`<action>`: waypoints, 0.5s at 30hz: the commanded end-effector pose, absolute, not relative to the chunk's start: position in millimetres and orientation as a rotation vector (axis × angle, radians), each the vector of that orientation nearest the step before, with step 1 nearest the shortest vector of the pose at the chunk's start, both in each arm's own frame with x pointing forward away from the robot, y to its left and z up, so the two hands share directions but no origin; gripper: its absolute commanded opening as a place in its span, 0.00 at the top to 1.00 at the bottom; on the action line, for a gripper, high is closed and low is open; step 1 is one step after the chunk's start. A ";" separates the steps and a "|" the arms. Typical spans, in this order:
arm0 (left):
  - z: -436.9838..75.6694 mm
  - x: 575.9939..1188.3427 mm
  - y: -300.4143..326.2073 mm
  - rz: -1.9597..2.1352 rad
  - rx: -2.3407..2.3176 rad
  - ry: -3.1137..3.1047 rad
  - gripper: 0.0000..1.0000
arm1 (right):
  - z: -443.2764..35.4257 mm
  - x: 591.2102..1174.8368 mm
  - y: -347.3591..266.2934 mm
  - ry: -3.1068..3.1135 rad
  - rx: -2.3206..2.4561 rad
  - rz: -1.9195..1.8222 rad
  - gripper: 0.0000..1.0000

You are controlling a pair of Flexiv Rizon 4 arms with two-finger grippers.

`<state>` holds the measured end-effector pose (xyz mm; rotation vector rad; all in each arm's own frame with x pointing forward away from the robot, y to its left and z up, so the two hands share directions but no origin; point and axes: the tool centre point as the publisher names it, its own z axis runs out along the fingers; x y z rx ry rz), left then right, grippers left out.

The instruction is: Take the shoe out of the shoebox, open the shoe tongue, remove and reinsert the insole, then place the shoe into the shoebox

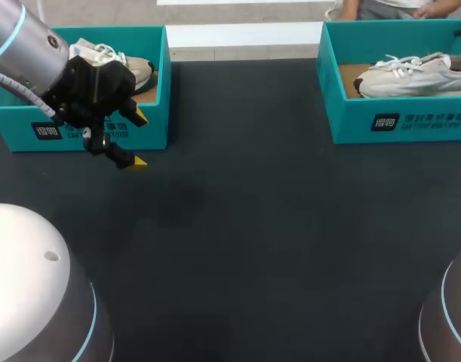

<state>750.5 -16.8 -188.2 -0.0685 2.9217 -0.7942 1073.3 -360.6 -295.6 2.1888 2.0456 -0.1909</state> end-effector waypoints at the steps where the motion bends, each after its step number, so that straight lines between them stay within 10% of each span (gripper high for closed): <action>1: -188.8 749.4 -15.7 -0.793 -0.068 2.920 0.00 | -298.9 1066.1 -355.9 2.049 2.173 -0.193 1.00; 15: -188.8 749.4 -15.7 -0.793 -0.068 2.920 0.00 | -322.9 1056.8 -350.5 2.067 2.155 -0.256 1.00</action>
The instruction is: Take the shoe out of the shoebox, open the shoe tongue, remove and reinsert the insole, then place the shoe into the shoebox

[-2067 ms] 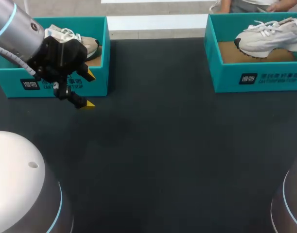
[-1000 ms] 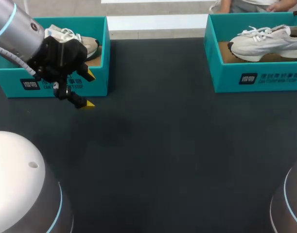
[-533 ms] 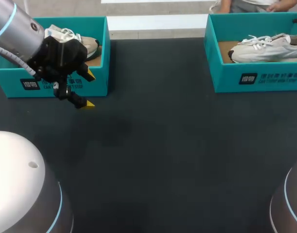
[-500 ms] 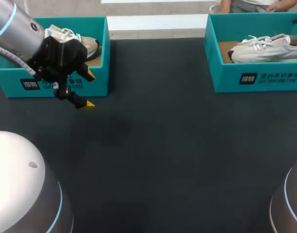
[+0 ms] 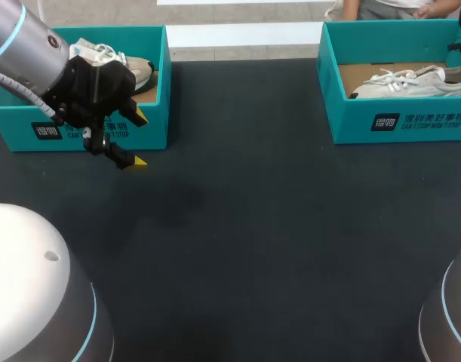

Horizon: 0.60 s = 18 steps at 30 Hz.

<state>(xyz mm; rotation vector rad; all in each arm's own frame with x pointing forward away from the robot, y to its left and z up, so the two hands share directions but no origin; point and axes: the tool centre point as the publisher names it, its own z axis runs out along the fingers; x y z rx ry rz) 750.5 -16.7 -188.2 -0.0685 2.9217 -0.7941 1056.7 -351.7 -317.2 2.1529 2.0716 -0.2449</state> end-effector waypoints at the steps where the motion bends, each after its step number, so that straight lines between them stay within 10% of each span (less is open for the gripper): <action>1: -188.8 749.4 -15.7 -0.793 -0.068 2.920 0.00 | -325.6 1056.5 -350.9 2.068 2.157 -0.266 1.00; 18: -188.8 749.4 -15.7 -0.793 -0.068 2.920 0.00 | -356.0 1050.9 -357.5 2.049 2.184 -0.355 1.00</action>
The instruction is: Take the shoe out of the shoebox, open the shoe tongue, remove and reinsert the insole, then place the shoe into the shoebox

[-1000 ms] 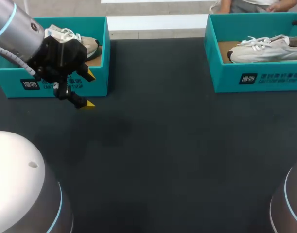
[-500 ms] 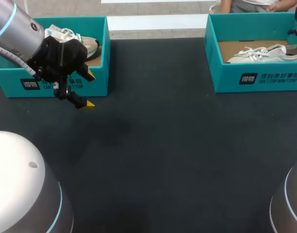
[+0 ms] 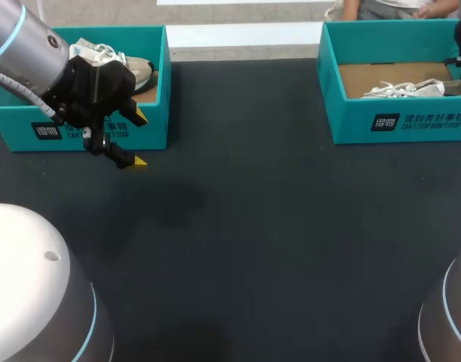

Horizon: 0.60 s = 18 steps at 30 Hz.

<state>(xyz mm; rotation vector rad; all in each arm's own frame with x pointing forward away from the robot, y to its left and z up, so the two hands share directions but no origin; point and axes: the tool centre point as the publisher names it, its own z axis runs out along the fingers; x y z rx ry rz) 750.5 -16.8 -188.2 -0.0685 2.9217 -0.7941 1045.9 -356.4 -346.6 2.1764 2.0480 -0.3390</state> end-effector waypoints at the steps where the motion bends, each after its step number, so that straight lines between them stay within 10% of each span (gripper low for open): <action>1: -188.8 749.4 -15.7 -0.793 -0.068 2.920 0.00 | -356.6 1050.3 -357.4 2.055 2.183 -0.363 1.00; 5: -188.8 749.4 -15.7 -0.793 -0.068 2.920 0.00 | -357.2 1045.7 -355.4 2.077 2.167 -0.372 1.00; 8: -188.8 749.4 -15.7 -0.793 -0.068 2.920 0.00 | -355.9 1043.9 -354.3 2.080 2.166 -0.364 0.68; 15: -188.8 749.4 -15.7 -0.793 -0.068 2.920 0.00 | -345.2 1037.9 -351.2 2.103 2.156 -0.353 0.55; 18: -188.8 749.4 -15.7 -0.793 -0.068 2.920 0.00 | -336.0 1036.2 -350.5 2.118 2.154 -0.332 0.34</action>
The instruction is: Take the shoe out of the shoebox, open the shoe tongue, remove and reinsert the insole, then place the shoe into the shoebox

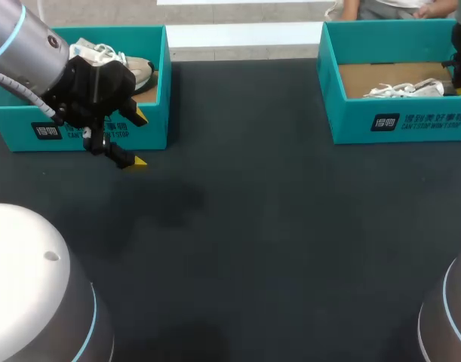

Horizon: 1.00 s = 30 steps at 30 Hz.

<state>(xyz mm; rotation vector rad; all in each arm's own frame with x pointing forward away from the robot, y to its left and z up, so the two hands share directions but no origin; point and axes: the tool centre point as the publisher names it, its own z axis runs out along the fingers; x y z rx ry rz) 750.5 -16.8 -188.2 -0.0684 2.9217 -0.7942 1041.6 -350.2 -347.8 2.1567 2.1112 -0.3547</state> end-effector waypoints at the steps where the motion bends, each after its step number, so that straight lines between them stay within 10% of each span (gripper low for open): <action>1: -188.8 749.4 -15.7 -0.793 -0.068 2.920 0.00 | -331.7 1035.3 -349.9 2.122 2.155 -0.323 0.32; 11: -188.8 749.4 -15.7 -0.793 -0.068 2.920 0.00 | -287.4 1024.2 -345.4 2.181 2.115 -0.221 0.01; 30: -188.8 749.4 -15.7 -0.793 -0.068 2.920 0.00 | -214.4 967.9 -332.9 2.356 2.031 -0.042 0.00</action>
